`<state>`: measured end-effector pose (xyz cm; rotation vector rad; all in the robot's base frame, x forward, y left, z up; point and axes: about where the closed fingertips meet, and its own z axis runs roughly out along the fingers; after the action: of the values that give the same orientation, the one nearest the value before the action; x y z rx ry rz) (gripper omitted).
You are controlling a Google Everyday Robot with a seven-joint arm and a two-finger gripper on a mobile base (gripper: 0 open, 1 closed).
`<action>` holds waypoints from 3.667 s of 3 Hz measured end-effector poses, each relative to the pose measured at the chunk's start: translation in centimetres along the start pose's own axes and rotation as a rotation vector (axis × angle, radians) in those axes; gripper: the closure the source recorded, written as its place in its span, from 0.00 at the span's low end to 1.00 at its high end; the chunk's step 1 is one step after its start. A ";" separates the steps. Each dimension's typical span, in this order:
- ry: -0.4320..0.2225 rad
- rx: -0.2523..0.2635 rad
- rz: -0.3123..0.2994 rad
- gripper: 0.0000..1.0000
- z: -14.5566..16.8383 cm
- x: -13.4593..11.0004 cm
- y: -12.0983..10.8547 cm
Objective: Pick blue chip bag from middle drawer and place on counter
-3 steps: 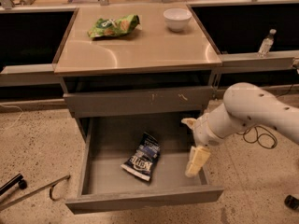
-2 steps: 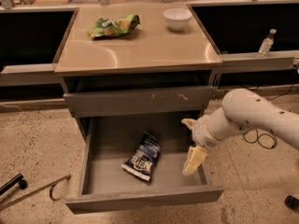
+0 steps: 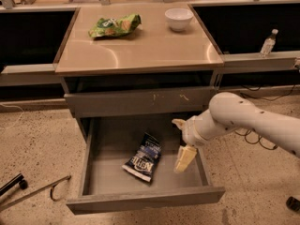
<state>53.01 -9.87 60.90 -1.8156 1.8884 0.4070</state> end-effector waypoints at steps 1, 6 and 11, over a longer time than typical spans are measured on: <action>-0.024 0.004 -0.055 0.00 5.2 -1.5 -2.6; 0.009 -0.065 -0.161 0.00 22.4 -0.6 -6.2; 0.036 -0.158 -0.125 0.43 30.3 3.1 -5.6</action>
Offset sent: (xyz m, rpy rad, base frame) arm 0.0875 0.1046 -0.1181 -0.0261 -0.1009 0.1292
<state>62.70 3.11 34.51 -2.0443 1.7979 0.4948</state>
